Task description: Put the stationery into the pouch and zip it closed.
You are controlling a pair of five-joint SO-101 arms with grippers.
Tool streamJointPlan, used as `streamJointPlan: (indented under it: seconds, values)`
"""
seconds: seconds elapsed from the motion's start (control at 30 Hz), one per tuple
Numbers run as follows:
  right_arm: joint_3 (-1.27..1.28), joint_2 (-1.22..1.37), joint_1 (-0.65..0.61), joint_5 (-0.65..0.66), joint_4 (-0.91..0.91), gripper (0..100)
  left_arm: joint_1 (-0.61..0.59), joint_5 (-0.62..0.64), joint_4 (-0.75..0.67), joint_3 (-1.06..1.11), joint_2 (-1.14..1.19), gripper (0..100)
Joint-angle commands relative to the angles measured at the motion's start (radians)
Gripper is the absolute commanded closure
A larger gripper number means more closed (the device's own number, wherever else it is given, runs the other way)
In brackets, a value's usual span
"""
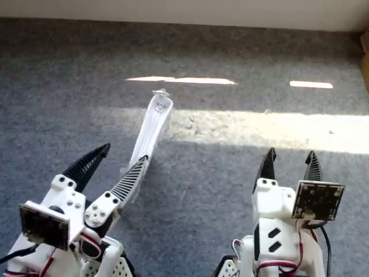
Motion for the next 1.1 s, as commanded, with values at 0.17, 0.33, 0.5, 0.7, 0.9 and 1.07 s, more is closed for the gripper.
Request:
streamJointPlan:
  seconds: [0.17, 0.33, 0.5, 0.7, 0.9, 1.07]
  values:
    - [-0.108, -0.001, -0.065, 0.000, 0.041, 74.7, -0.338, 0.006, -0.025, -0.071, -0.001, 76]
    - [-0.110, -0.001, -0.065, -0.003, 0.044, 74.9, -0.404, 0.006, -0.025, -0.079, -0.002, 77]
    - [-0.133, -0.001, -0.065, -0.006, 0.133, 75.0, -0.423, 0.012, -0.015, -0.079, -0.004, 77]
    - [-0.147, -0.001, -0.065, -0.008, 0.225, 75.0, -0.418, 0.012, 0.041, -0.079, -0.004, 85]
    - [-0.147, -0.001, -0.064, -0.008, 0.294, 75.0, -0.418, 0.012, 0.103, -0.085, -0.005, 95]
    - [-0.143, -0.002, -0.062, -0.005, 0.355, 75.0, -0.418, -0.021, 0.121, -0.088, -0.005, 99]
